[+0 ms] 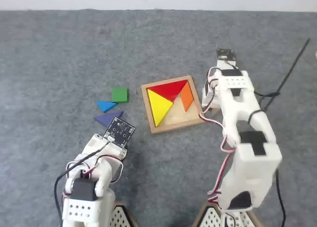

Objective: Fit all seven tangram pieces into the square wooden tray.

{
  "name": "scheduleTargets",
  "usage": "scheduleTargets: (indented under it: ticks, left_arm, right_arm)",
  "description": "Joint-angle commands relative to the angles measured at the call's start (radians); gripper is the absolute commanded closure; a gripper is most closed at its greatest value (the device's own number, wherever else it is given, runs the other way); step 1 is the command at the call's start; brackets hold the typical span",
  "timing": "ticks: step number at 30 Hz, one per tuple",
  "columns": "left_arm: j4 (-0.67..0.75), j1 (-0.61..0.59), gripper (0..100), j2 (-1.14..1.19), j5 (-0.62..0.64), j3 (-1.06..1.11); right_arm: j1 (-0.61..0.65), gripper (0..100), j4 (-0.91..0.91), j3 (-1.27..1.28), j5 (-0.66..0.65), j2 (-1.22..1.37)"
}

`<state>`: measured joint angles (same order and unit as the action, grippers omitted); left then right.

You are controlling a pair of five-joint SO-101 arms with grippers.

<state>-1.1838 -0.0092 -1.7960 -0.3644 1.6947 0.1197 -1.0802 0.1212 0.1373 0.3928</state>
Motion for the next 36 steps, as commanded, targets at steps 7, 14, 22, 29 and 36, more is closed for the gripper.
scheduleTargets:
  ticks: [7,14,22,29,36]
  left_arm:
    - [-0.009,-0.008,88,-0.014,0.009,-0.01]
    - [-0.009,-0.008,88,-0.014,0.009,-0.01]
    - [-0.009,-0.002,88,-0.014,0.009,-0.01]
    - [-0.009,-0.006,88,-0.012,0.009,-0.01]
    - [-0.009,-0.006,88,-0.012,0.009,-0.01]
  right_arm:
    - [-0.041,92.1,-0.081,-0.236,-0.008,0.148]
    - [-0.047,94.9,-0.168,-0.295,-0.008,0.111]
    - [0.087,96.1,-0.216,-0.304,-0.015,-0.18]
    - [0.259,96.3,-0.131,-0.313,-0.479,-0.151]
    - [0.363,96.5,-0.203,-0.451,-1.028,0.03]
